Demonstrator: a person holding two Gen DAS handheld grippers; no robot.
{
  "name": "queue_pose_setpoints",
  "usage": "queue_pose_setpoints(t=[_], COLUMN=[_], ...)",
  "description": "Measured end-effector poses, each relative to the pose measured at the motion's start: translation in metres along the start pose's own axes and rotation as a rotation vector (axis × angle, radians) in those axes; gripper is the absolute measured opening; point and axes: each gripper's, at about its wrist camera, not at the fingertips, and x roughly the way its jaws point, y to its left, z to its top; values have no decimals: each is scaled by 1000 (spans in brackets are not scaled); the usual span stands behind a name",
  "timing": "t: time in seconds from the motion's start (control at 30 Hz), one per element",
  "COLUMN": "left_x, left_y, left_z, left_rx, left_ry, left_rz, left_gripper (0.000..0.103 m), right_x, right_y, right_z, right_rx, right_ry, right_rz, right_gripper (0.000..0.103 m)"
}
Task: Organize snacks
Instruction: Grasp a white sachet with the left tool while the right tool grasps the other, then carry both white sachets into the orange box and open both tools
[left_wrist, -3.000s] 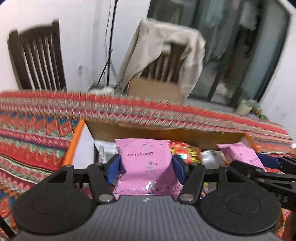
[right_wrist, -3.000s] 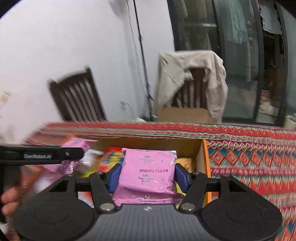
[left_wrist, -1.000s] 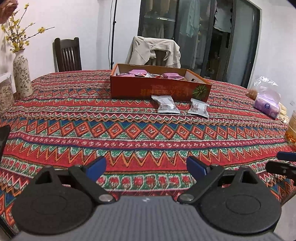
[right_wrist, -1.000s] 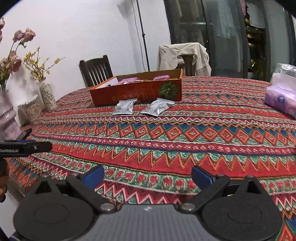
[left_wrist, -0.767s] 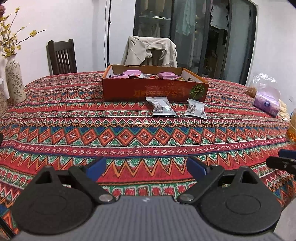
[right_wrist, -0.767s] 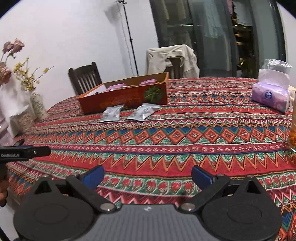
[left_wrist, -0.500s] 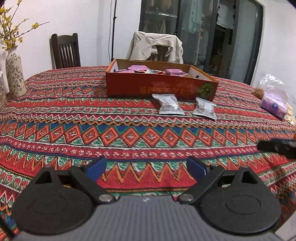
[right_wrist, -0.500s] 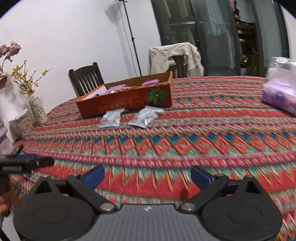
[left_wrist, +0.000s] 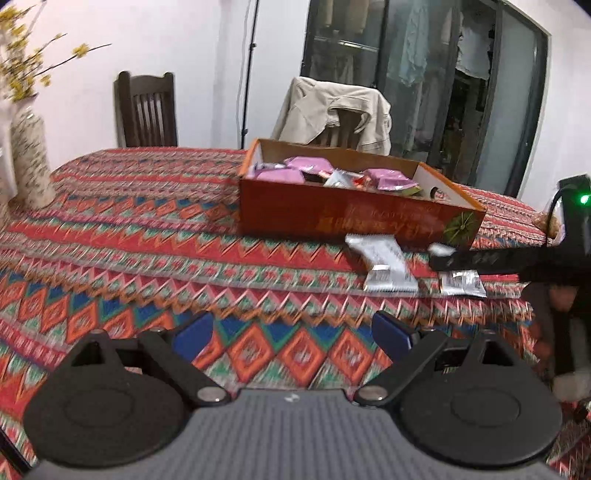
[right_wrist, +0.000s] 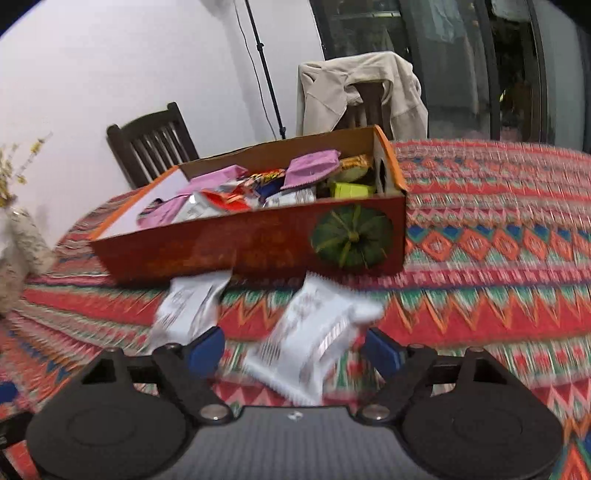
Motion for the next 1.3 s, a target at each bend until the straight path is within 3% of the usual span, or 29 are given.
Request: queue_pose_setpoints(t=[0.1,0.27,0.47,0.53,0.6,0.67,0.83,1.07,1.3], left_x=[18,65,118,126,124,120,84,-22,-52], left_y=[-16,-56,-97,-101,-99,-98,-98,-78,-63], left_z=[15,35,35,34,34,33,24,-19,-34], left_rx=[17,38,207,224,202,186,172,93,80], left_ry=[-3,27,41,75,76,79,84,29,21], left_rz=[-36,-115,-33,-31,-34,-48,-71,-151,-105], left_gripper=[95,92,92,83,59,44,43,43,43], right_x=[6,-15,-53,-68,-79,-87,-103,-134,-136], right_y=[12,-2,-28,-31,-32,-30,-24,-20,12], right_z=[-4,-15,-36,-44,-51,-56,-65,-83,-98], right_rx=[-108,-125,-59,-48,-40,-38,-51,-42,-93], right_ry=[-4,-3,-11,-23,-32,-36,-47,-64,-45], right_rz=[-39,-22,-7,14,36,52,75,103,171], right_gripper=[47,45,44,44,44,44,44,44,44])
